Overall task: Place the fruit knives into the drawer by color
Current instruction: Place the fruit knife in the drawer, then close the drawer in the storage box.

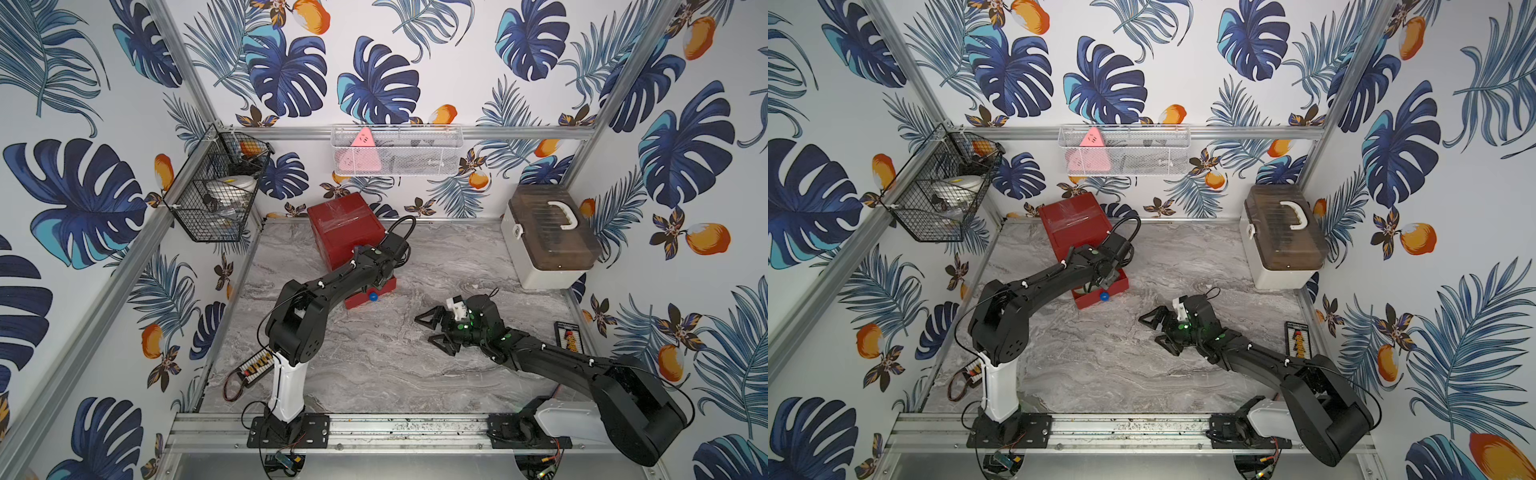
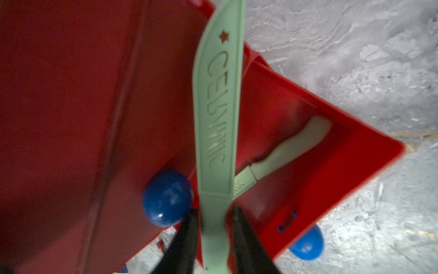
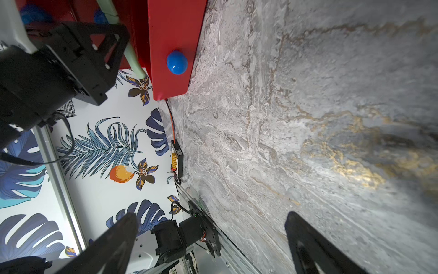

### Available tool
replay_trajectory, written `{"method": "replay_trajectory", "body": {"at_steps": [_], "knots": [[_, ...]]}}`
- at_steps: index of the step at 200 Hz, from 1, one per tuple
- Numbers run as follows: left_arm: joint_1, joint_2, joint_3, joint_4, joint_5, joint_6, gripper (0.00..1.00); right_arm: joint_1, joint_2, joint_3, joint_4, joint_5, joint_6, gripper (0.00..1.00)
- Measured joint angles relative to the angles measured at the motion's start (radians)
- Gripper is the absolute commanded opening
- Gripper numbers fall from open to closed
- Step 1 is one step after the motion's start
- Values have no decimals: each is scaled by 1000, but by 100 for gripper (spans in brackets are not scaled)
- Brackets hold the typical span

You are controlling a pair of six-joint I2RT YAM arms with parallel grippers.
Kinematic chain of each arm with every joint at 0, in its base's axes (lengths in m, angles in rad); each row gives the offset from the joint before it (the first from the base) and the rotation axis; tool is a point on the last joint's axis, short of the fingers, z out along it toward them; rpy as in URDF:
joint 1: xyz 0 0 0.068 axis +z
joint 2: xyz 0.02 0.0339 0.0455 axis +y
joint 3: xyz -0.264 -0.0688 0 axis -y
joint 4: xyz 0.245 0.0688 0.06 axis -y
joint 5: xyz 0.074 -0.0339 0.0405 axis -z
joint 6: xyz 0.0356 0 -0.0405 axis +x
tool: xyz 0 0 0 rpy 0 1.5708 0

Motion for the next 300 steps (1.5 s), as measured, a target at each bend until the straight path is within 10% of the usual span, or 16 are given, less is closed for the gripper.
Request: {"method": "replay_trajectory", "body": {"at_steps": [69, 109, 131, 149, 205, 300], "knots": [[-3, -15, 62, -25, 24, -26, 79, -2, 73, 62, 4, -20, -1, 91], [-24, -92, 134, -27, 47, -56, 76, -2, 215, 152, 39, -26, 4, 0], [-14, -93, 265, -26, 53, -82, 57, -2, 330, 229, 70, -41, 25, 0], [23, -49, 395, -29, 62, -109, 0, -3, 415, 284, 109, -50, 37, 0], [210, 125, 597, -105, 148, -252, 0, -33, 660, 420, 274, -51, 163, 0], [308, 85, 360, 176, 237, -345, 0, -14, 966, 752, 440, -54, 267, 0]]}}
